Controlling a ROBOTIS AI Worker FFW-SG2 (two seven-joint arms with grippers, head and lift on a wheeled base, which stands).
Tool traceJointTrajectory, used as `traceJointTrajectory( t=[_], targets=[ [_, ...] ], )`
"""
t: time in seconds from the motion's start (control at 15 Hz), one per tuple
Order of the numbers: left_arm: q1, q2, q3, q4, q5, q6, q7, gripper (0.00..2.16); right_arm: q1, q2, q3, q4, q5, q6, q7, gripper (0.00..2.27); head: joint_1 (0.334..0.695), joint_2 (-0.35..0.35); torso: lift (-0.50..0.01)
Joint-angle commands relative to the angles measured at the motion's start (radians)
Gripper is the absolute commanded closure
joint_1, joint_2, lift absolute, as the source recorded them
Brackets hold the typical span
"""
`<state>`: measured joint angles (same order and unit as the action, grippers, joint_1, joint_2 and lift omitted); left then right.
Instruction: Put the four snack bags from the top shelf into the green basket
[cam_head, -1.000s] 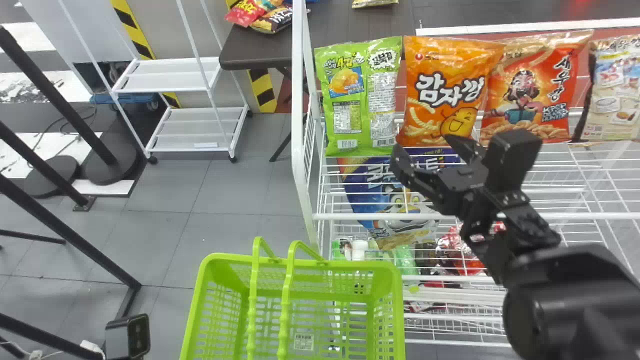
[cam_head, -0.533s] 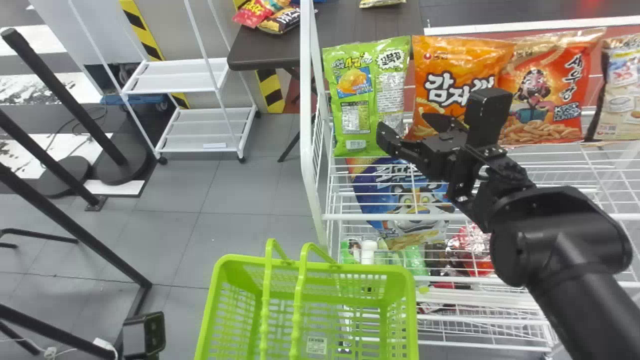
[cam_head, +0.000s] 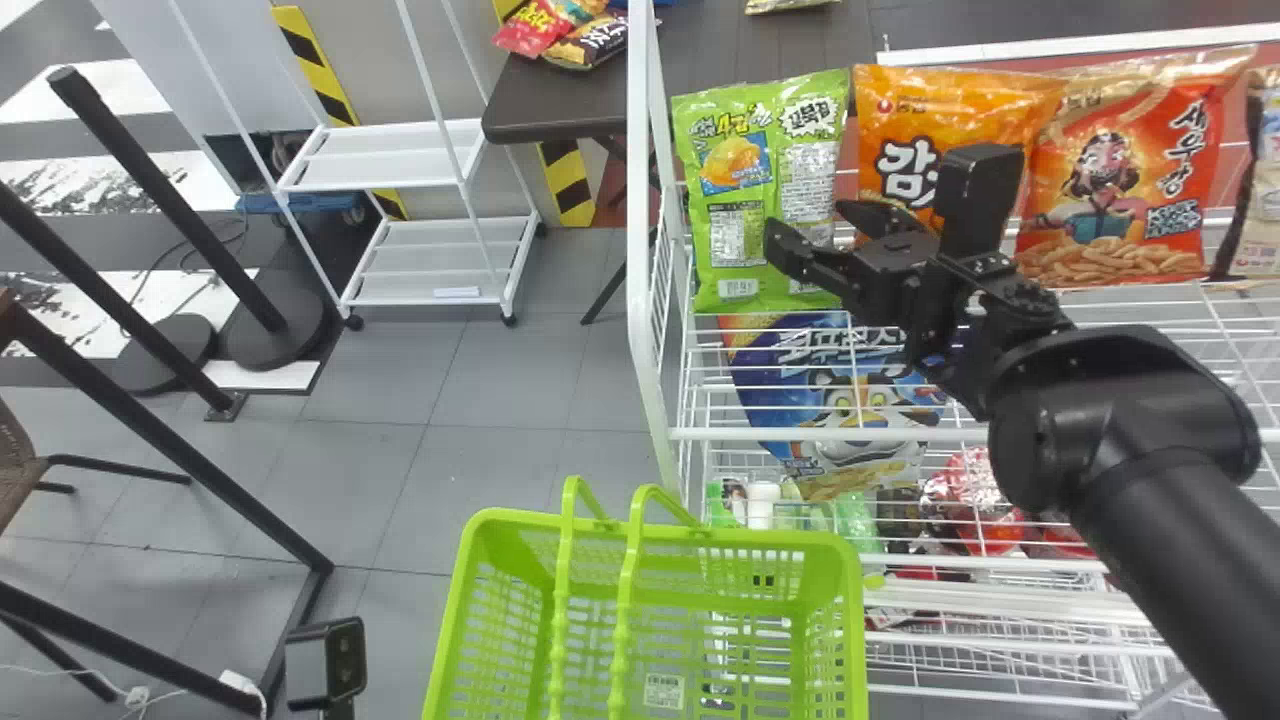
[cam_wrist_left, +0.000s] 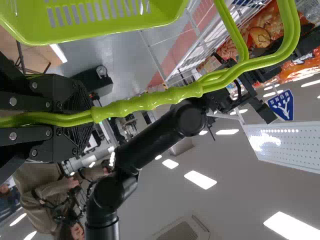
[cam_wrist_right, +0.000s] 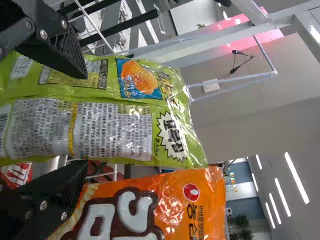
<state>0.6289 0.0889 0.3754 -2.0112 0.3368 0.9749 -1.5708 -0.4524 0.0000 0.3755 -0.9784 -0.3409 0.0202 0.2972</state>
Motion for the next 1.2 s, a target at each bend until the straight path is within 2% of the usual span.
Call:
traceJointTrajectory(
  t=[0.0,0.07,0.13,0.27,0.53,0.73,1.07,1.13],
  targets=[
    [0.0,0.002,0.0,0.002,0.002,0.0,-0.01,2.15,-0.017,0.001,0.014,0.012,0.002,-0.002,0.031,1.35,0.695,0.211,0.0],
    [0.0,0.003,0.0,0.002,0.002,0.0,-0.01,2.15,-0.017,0.001,0.014,0.012,0.0,0.004,0.023,1.91,0.695,0.214,0.0],
    [0.0,0.003,0.0,0.003,0.002,0.0,-0.01,2.15,-0.014,0.001,0.017,0.01,0.0,0.001,0.013,2.1,0.695,0.225,0.0],
    [0.0,0.006,0.0,0.008,0.005,0.0,-0.01,2.15,0.006,0.001,0.019,-0.01,0.008,-0.002,0.013,2.25,0.695,0.224,0.0],
    [0.0,0.011,0.0,0.008,0.01,0.003,-0.01,2.15,0.103,0.001,0.002,-0.181,0.088,0.062,-0.024,2.25,0.695,0.237,0.0],
    [-0.003,0.015,0.007,0.008,0.011,0.003,-0.01,2.15,0.233,0.001,-0.093,-0.399,0.129,0.136,-0.024,2.25,0.695,0.245,0.0],
    [-0.029,0.022,0.019,0.008,0.013,0.028,-0.01,2.15,0.546,0.001,-0.254,-0.853,0.135,0.399,-0.024,2.25,0.695,0.197,0.0],
    [-0.038,0.02,0.02,0.008,0.011,0.031,-0.01,2.15,0.62,0.001,-0.274,-0.954,0.128,0.458,-0.02,2.25,0.695,0.167,0.0]
  ],
)
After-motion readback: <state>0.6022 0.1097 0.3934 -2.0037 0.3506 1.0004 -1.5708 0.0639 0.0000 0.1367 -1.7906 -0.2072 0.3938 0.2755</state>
